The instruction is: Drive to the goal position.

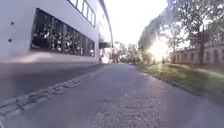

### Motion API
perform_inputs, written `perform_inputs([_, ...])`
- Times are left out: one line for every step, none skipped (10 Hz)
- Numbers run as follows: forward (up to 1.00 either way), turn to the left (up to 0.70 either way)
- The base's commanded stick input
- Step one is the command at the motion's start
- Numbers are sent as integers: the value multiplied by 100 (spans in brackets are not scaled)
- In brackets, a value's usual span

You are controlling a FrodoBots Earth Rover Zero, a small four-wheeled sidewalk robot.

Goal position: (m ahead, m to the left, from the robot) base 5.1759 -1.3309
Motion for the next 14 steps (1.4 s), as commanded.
perform_inputs([70, 0])
perform_inputs([70, 0])
perform_inputs([70, 0])
perform_inputs([70, 0])
perform_inputs([70, 0])
perform_inputs([70, 0])
perform_inputs([70, 0])
perform_inputs([70, 0])
perform_inputs([70, 0])
perform_inputs([70, 0])
perform_inputs([70, 0])
perform_inputs([70, 0])
perform_inputs([70, 0])
perform_inputs([70, 0])
